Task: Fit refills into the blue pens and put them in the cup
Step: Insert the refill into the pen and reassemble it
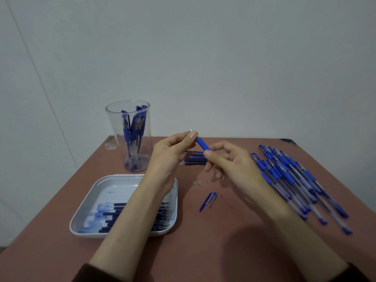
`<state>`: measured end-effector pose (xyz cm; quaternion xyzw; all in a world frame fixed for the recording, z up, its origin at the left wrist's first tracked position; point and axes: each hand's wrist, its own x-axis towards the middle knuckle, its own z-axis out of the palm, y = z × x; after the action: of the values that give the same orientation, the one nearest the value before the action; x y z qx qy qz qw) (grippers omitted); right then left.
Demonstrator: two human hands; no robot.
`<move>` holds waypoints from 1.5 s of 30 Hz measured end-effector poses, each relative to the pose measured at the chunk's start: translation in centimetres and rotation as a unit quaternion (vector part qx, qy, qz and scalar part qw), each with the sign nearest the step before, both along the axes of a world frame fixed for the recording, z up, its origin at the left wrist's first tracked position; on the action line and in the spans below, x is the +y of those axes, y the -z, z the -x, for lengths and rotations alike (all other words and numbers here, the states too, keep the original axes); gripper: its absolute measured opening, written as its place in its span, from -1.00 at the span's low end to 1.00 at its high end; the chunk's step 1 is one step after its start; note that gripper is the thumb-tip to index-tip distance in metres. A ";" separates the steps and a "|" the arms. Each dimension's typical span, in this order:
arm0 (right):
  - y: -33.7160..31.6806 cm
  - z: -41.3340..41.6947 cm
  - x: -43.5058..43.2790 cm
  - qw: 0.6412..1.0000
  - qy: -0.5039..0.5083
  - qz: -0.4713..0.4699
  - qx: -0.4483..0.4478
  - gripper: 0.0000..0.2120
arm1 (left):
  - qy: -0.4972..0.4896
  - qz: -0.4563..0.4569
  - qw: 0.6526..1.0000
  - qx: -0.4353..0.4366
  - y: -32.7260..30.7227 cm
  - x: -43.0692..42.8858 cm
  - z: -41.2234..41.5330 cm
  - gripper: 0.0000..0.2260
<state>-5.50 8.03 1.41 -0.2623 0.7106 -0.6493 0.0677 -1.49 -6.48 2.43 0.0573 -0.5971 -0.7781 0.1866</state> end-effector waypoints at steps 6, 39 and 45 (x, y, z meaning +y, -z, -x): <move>0.2 0.1 0.0 0.999 0.008 -0.040 -0.002 -0.85 | -0.041 -0.016 0.999 -0.010 0.2 -0.4 0.2 -0.92; 0.3 0.2 0.3 0.995 0.054 -0.018 0.080 -0.89 | -0.074 -0.092 0.993 -0.020 -0.1 -0.7 0.4 -0.94; 0.2 0.1 0.2 0.999 0.028 0.029 -0.021 -0.84 | -0.054 -0.090 0.995 0.001 -0.1 -0.9 0.4 -0.92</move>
<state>-5.62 8.28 1.19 -0.2300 0.6967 -0.6771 0.0568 -1.84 -7.40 2.56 0.1049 -0.5207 -0.8173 0.2234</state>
